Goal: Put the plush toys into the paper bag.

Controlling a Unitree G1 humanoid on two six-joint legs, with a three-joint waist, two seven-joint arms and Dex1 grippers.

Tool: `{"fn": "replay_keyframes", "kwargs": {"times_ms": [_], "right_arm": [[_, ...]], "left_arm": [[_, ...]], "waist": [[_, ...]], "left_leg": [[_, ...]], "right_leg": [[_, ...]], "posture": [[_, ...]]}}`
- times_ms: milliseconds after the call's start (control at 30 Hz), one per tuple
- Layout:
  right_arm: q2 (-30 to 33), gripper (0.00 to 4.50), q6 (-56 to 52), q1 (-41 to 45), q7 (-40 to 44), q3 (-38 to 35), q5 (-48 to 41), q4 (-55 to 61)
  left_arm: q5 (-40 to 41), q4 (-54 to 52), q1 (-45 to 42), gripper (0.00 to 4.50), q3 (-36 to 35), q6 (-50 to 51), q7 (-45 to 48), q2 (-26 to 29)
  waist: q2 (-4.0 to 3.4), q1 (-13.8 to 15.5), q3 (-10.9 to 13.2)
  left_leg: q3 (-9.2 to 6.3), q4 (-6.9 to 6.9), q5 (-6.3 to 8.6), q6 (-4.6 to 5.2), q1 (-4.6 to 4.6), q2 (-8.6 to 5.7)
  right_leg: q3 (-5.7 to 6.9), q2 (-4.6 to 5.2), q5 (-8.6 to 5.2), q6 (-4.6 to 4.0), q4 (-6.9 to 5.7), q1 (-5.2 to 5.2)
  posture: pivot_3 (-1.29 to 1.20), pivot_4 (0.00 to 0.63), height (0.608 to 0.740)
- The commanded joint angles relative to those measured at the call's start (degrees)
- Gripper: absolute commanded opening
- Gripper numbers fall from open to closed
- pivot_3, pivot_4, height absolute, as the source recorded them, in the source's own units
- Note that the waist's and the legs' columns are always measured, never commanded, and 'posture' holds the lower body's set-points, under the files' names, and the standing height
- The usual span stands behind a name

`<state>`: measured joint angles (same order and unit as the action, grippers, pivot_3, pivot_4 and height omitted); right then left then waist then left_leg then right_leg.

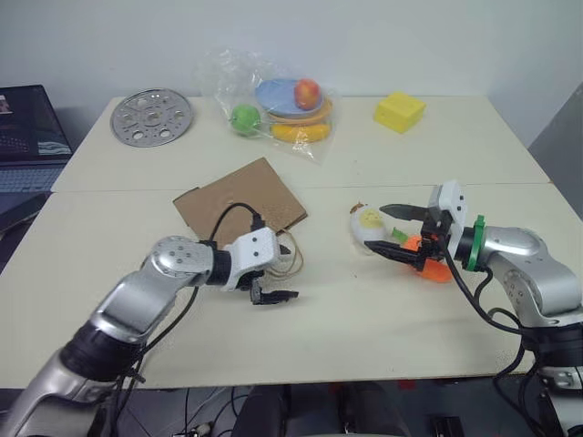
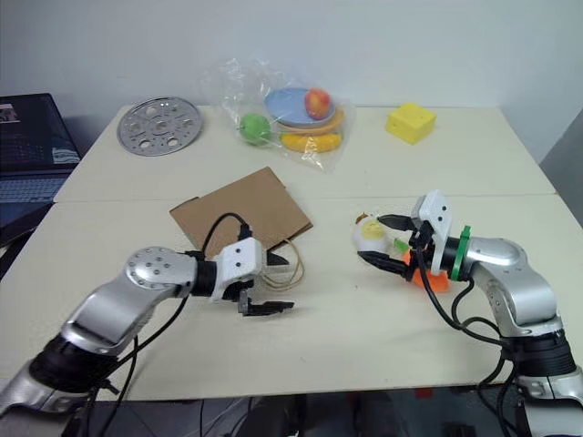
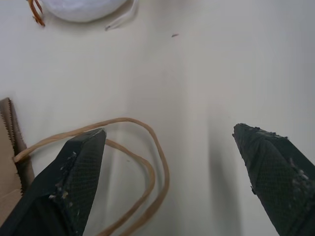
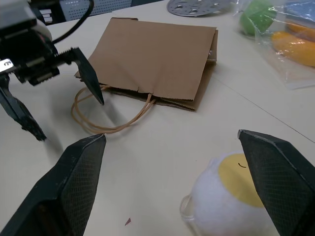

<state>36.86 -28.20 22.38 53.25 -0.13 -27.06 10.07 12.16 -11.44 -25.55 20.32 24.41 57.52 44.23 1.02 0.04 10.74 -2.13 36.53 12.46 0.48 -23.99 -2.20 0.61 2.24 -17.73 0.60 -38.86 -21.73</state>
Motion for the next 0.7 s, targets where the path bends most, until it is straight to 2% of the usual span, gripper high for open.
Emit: {"fn": "replay_keyframes", "kwargs": {"times_ms": [33, 267, 367, 533, 700], "right_arm": [[-1.6, 4.50, 0.3, -1.7, -3.7, -1.4, 0.2, 3.7], [-1.4, 4.50, 0.4, -2.9, -5.4, -2.4, 0.3, 4.3], [-1.8, 4.50, 0.3, -2.4, -6.2, -3.0, 0.0, 3.7], [-1.7, 4.50, 0.8, -2.9, -6.4, -2.6, 0.4, 4.0], [-1.6, 4.50, 1.1, -3.5, -6.3, -2.6, 0.6, 3.8]], "left_arm": [[0.1, 1.9, -2.0, 4.44, -0.3, -1.2, 1.5, -2.7], [3.1, 3.1, -3.4, 4.44, -0.8, 4.4, 6.0, -5.4], [2.4, 4.3, -4.6, 4.44, 0.2, 6.1, 8.0, -4.9], [-0.3, 5.8, -5.5, 4.44, 1.6, 4.0, 9.7, -4.8], [0.1, 6.8, -7.0, 4.44, -1.3, 4.3, 8.6, -5.7]], "waist": [[0.00, 0.0, 0.0], [0.01, 0.0, 0.0], [0.01, 0.0, 0.0], [0.01, 0.0, 0.0], [0.01, 0.0, 0.0]], "left_leg": [[0.00, 0.03, 0.00, 0.00, 0.00, 0.00], [-0.02, 0.19, 0.00, 0.00, -0.13, -0.01], [-0.04, 0.25, 0.00, 0.00, -0.12, 0.01], [-0.05, 0.32, 0.00, 0.00, -0.11, 0.01], [-0.05, 0.33, 0.00, 0.01, -0.13, 0.00]], "right_leg": [[0.00, 0.00, 0.00, 0.00, 0.00, 0.00], [0.02, 0.00, 0.01, 0.01, -0.06, -0.04], [0.04, -0.05, 0.00, 0.01, -0.11, -0.04], [0.03, -0.06, 0.01, 0.02, -0.14, -0.01], [0.04, -0.05, 0.01, 0.02, -0.13, -0.02]], "posture": [[0.00, 0.150, 0.740], [0.00, 0.150, 0.740], [0.00, 0.150, 0.740], [0.00, 0.150, 0.740], [0.00, 0.150, 0.740]]}}
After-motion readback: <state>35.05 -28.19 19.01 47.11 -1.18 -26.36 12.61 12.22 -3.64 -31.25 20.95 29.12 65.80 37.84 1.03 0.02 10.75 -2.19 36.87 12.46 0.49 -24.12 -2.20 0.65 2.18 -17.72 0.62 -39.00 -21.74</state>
